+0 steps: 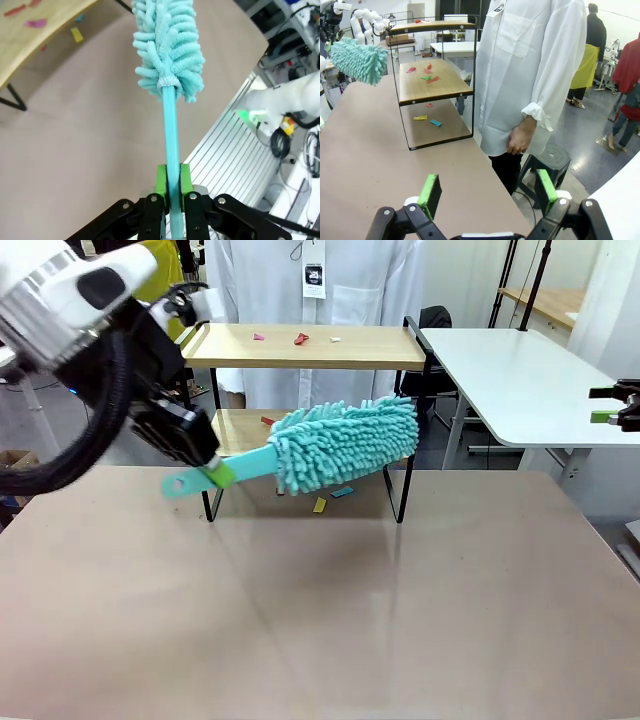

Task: Clean the shelf.
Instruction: Clean the specific section of the Shelf indicated by the human with the Duster.

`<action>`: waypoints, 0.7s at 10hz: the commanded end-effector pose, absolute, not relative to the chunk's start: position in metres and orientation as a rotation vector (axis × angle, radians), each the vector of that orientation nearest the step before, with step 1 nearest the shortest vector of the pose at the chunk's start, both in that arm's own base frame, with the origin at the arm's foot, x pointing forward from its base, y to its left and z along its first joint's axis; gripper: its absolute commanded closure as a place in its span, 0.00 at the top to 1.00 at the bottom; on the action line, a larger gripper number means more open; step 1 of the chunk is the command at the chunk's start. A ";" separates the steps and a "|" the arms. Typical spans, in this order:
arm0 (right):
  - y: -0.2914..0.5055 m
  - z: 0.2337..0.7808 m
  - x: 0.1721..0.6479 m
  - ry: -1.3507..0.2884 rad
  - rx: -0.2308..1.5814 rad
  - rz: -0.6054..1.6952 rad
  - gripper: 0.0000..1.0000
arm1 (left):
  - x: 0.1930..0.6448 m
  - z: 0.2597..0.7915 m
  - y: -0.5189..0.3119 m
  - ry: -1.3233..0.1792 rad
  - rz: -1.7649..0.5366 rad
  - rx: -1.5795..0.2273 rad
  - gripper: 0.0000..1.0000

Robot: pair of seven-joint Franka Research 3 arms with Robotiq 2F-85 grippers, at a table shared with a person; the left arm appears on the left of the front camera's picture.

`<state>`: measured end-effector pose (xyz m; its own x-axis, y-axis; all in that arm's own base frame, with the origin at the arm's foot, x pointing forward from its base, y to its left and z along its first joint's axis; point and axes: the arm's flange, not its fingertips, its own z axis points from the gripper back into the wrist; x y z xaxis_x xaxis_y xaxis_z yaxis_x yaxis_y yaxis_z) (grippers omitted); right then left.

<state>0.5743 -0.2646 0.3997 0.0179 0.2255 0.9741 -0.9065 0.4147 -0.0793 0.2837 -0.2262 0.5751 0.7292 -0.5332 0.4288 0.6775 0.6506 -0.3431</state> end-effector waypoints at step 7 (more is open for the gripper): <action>-0.264 0.402 0.575 -1.243 0.708 1.008 1.00 | 0.281 0.561 -0.317 -0.353 -0.476 -0.417 0.13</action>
<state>0.5743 -0.2647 0.3997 0.0178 0.2256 0.9741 -0.9064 0.4148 -0.0795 0.2810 -0.3196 0.5485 0.8302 -0.3684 0.4183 0.5140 0.7964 -0.3188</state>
